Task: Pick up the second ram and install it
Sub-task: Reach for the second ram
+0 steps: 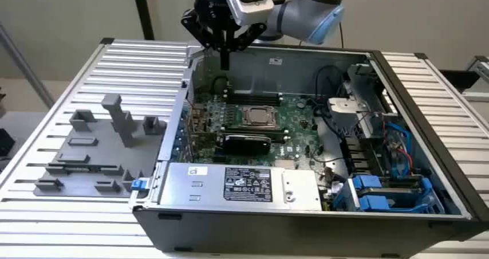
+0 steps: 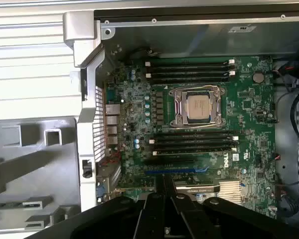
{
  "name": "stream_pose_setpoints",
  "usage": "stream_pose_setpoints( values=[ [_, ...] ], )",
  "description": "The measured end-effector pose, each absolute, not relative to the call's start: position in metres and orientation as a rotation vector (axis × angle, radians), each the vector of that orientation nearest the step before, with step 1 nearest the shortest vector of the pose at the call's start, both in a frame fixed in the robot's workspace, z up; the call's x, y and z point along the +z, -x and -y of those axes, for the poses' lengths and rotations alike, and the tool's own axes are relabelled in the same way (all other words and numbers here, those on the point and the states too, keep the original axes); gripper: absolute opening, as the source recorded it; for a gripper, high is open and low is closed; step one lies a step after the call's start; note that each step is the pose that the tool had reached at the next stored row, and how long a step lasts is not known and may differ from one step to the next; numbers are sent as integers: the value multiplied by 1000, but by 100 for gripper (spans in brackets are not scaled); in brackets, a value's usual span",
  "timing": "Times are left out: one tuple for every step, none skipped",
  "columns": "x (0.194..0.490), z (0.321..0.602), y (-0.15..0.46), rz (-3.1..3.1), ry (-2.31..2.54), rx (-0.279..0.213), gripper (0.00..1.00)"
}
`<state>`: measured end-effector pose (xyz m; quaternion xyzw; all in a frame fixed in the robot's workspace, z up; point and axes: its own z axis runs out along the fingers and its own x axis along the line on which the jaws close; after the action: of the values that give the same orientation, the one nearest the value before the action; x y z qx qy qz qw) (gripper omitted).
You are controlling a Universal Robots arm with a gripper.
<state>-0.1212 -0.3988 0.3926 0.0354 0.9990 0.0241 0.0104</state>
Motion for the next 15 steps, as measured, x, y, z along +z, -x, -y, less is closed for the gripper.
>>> stream_pose_setpoints(
  values=[
    [393,399,121,-3118,-110,75,0],
    [393,399,121,-3118,-110,75,0],
    [393,399,121,-3118,-110,75,0],
    [393,399,121,-3118,-110,75,0],
    [393,399,121,-3118,-110,75,0],
    [393,399,121,-3118,-110,75,0],
    [393,399,121,-3118,-110,75,0],
    [393,399,121,-3118,-110,75,0],
    [393,399,121,-3118,-110,75,0],
    [393,399,121,-3118,-110,75,0],
    [393,399,121,-3118,-110,75,0],
    [393,399,121,-3118,-110,75,0],
    [393,399,121,-3118,-110,75,0],
    [393,399,123,-3118,-111,75,0],
    [393,399,125,-3118,-111,75,0]
  ],
)
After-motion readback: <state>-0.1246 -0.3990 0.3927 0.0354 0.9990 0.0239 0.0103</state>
